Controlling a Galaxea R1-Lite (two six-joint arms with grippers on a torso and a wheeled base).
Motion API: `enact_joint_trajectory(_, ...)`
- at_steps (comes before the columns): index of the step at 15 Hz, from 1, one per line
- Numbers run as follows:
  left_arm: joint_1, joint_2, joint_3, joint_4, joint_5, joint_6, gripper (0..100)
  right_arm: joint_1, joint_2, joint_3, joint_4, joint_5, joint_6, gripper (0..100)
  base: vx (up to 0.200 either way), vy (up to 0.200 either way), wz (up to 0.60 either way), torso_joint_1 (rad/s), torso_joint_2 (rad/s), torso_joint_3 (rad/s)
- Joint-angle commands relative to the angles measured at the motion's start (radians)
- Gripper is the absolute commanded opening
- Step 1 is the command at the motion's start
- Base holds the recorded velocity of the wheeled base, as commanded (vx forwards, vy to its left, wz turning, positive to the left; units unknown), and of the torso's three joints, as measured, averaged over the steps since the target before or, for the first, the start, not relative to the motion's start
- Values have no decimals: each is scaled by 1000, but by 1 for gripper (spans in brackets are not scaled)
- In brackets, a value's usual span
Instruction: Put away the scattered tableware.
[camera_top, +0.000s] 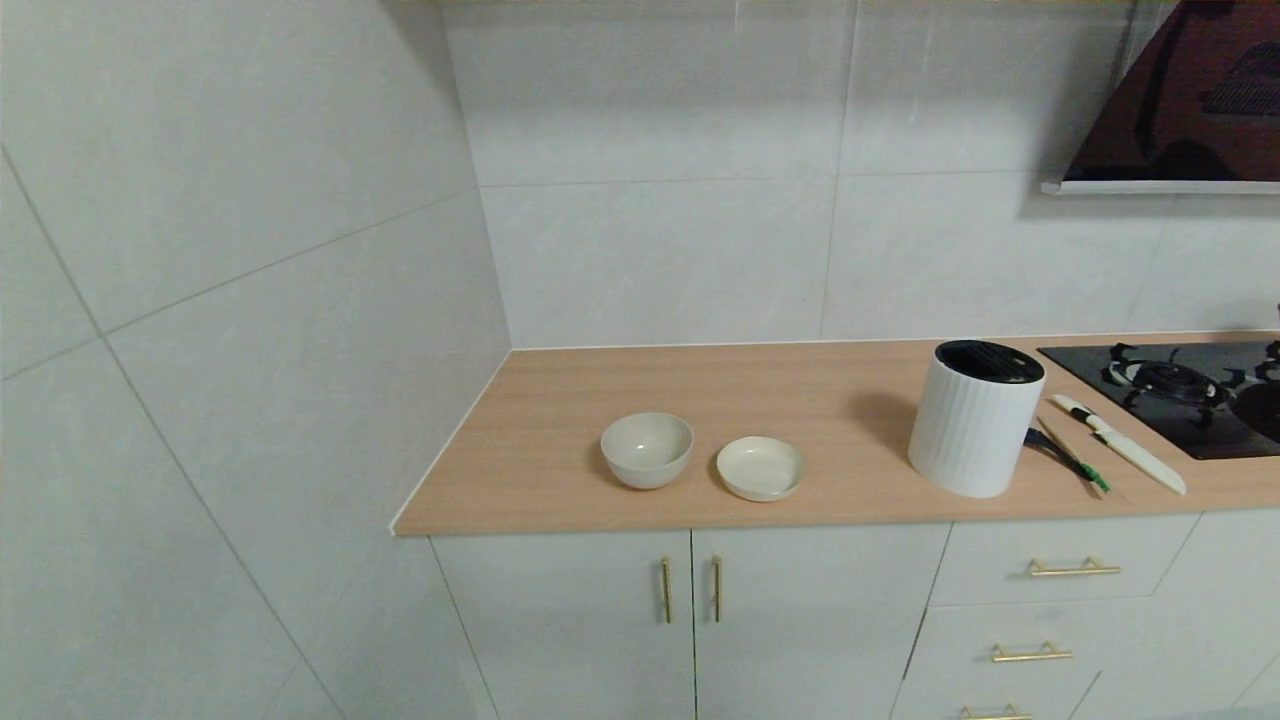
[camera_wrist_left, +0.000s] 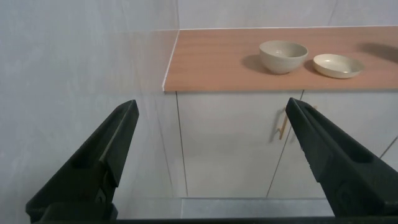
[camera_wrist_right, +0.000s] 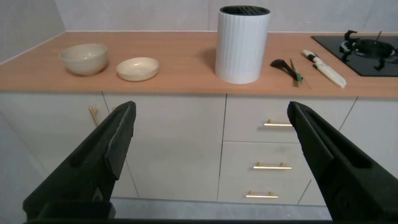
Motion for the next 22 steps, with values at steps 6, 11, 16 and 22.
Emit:
enact_joint_trajectory(6, 0, 0, 0, 0, 0, 0, 100, 0, 2, 1, 0, 0, -1, 100, 0, 0, 0, 0, 0, 0)
enact_joint_trajectory(11, 0, 0, 0, 0, 0, -1, 100, 0, 2, 0, 0, 0, -1, 100, 0, 0, 0, -14, 24, 14)
enact_joint_trajectory(16, 0, 0, 0, 0, 0, -1, 100, 0, 2, 0, 0, 0, -1, 100, 0, 0, 0, -152, 335, 169)
enact_joint_trajectory(22, 0, 0, 0, 0, 0, -1, 100, 0, 2, 0, 0, 0, -1, 100, 0, 0, 0, -185, 400, 209)
